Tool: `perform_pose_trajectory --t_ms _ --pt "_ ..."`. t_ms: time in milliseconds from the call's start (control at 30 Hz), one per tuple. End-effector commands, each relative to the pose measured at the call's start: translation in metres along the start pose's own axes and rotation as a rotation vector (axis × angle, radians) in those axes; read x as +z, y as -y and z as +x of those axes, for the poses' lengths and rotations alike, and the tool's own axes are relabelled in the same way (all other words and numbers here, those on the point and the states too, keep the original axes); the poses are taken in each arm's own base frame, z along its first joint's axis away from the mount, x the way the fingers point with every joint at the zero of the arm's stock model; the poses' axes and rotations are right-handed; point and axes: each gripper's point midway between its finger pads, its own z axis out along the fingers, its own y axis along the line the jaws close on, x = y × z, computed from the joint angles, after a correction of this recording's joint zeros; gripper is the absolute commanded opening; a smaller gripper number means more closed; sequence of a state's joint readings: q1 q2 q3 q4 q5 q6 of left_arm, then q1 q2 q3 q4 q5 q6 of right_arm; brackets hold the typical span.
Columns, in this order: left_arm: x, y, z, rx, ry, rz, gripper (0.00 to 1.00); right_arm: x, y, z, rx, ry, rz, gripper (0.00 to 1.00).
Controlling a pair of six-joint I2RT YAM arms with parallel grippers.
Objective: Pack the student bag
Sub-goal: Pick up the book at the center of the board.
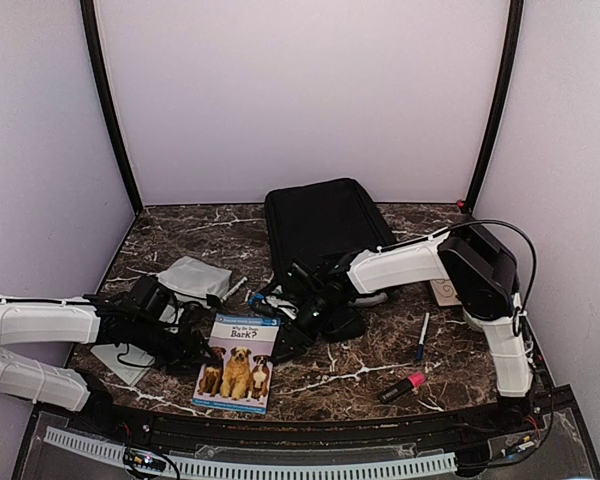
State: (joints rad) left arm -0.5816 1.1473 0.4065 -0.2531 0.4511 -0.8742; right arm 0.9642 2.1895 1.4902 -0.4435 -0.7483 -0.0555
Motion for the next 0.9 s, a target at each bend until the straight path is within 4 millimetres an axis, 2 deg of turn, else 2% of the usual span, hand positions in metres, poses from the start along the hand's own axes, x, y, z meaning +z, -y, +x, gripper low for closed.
perform_pose_trajectory --t_ms 0,167,467,567,667,733,867 --pt "0.004 -0.008 0.021 -0.077 -0.061 0.034 0.6 0.011 0.023 0.016 0.136 -0.034 0.043 0.49" --pt "0.012 -0.003 0.021 -0.134 -0.033 0.142 0.64 0.013 0.048 0.022 0.216 -0.027 0.063 0.48" --pt "0.019 0.019 0.008 -0.055 -0.021 0.223 0.66 0.024 0.071 0.031 0.256 -0.039 0.074 0.4" --pt "0.013 0.03 -0.001 -0.019 0.035 0.257 0.65 0.025 0.072 0.035 0.264 -0.042 0.074 0.4" --pt "-0.005 0.05 -0.018 0.044 0.146 0.319 0.64 0.027 0.076 0.039 0.274 -0.05 0.079 0.39" --pt "-0.013 0.059 -0.024 0.068 0.193 0.346 0.59 0.029 0.077 0.04 0.281 -0.054 0.075 0.39" --pt "-0.012 0.057 -0.024 0.051 0.19 0.339 0.52 0.029 0.077 0.039 0.282 -0.05 0.069 0.39"
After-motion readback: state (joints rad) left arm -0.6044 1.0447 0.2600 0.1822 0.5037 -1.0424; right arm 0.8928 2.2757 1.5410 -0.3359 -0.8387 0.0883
